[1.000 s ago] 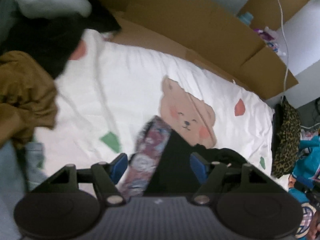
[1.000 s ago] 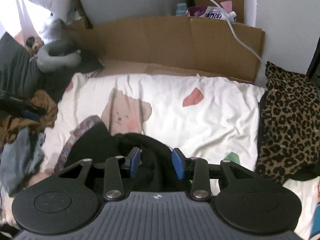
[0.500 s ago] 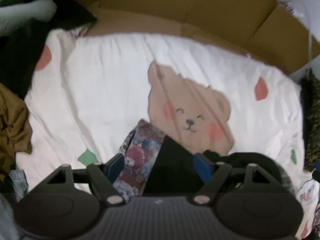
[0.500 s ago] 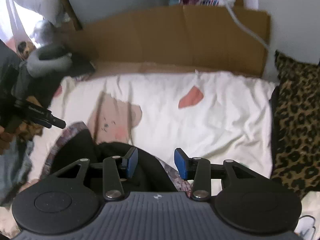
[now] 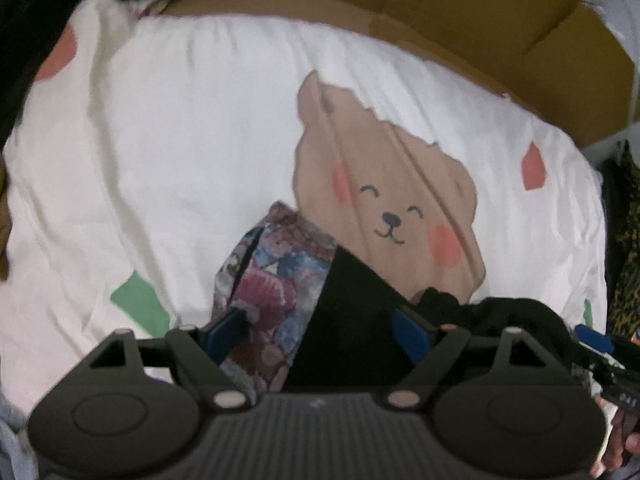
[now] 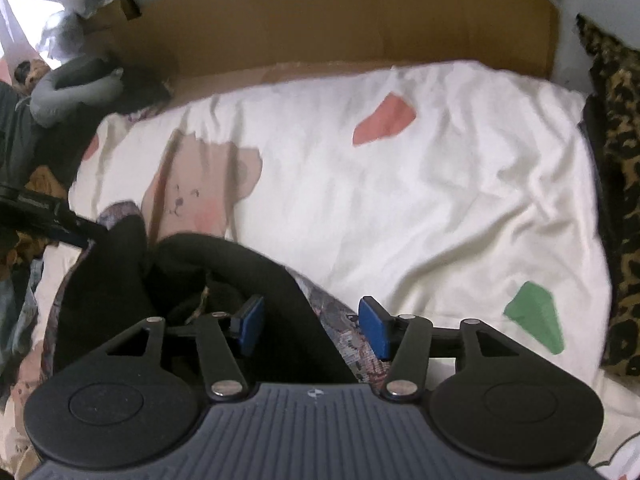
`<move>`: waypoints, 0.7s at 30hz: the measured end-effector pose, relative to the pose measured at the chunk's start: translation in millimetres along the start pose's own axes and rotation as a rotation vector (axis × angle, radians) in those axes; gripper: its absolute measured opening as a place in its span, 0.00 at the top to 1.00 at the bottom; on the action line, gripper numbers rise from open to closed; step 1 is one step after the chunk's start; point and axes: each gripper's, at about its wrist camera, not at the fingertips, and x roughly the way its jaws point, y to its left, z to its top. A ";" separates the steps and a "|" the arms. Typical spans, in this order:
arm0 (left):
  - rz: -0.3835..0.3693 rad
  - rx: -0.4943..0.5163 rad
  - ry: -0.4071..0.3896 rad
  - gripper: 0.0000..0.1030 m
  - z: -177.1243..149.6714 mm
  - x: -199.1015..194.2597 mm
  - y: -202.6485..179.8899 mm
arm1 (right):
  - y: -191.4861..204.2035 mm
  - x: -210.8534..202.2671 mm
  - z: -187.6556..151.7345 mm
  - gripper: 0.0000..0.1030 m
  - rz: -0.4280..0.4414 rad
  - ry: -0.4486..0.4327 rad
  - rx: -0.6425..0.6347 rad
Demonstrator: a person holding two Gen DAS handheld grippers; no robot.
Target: Fold clothes
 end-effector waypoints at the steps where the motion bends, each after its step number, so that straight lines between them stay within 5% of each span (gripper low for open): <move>1: -0.002 0.021 -0.006 0.18 -0.9 0.9 -2.2 | 0.1 4.8 -1.0 0.38 -0.002 0.015 -0.002; 12: -0.046 0.019 0.013 0.21 -4.9 12.7 -5.1 | 19.0 31.3 -15.5 0.38 -0.025 0.080 -0.070; 15: -0.016 0.045 0.015 0.27 -3.7 13.4 -9.9 | 18.2 32.4 -14.3 0.58 -0.027 0.076 -0.059; 17: -0.014 0.054 0.015 0.38 -4.3 13.7 -11.6 | 18.3 30.8 -13.0 0.81 -0.007 0.068 -0.065; 21: 0.011 0.076 0.015 0.50 -7.7 14.7 -13.5 | 16.6 26.0 -11.2 0.88 0.013 0.056 -0.059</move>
